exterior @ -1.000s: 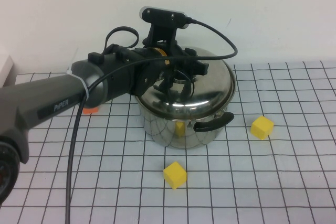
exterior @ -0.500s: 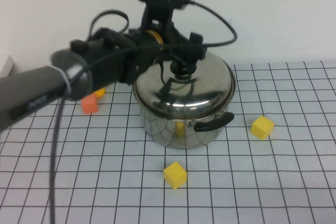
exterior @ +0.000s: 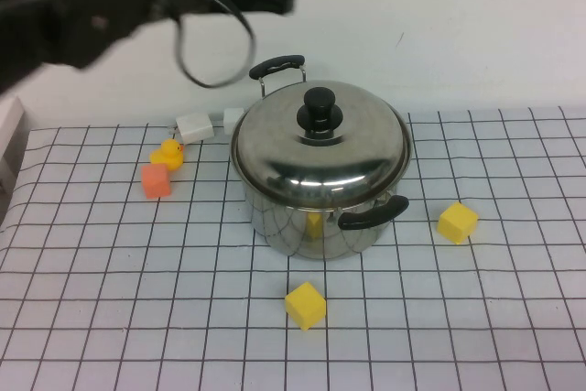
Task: Cover the pot
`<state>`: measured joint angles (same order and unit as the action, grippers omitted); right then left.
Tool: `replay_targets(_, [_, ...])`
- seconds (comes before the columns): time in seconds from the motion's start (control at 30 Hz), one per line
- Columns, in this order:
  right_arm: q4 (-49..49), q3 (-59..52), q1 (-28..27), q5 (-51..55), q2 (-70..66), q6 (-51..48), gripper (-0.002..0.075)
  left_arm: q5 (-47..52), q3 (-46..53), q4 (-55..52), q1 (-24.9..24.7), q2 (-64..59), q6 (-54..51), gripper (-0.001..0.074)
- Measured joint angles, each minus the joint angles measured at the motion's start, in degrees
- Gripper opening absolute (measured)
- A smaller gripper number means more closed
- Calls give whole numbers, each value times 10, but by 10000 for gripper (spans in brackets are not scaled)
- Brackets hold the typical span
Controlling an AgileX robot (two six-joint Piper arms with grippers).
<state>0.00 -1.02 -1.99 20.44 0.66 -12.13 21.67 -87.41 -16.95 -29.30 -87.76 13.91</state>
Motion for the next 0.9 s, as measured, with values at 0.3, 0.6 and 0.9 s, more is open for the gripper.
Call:
replay_targets(0.3, [0, 0, 0, 0, 0, 0, 9, 172, 6, -33, 0, 163, 71, 2])
replay_targets(0.6, [0, 0, 0, 0, 0, 0, 9, 175, 205, -35, 0, 334, 143, 0])
replay_targets(0.9, [0, 0, 0, 0, 0, 0, 9, 66, 489, -46, 0, 554, 226, 0])
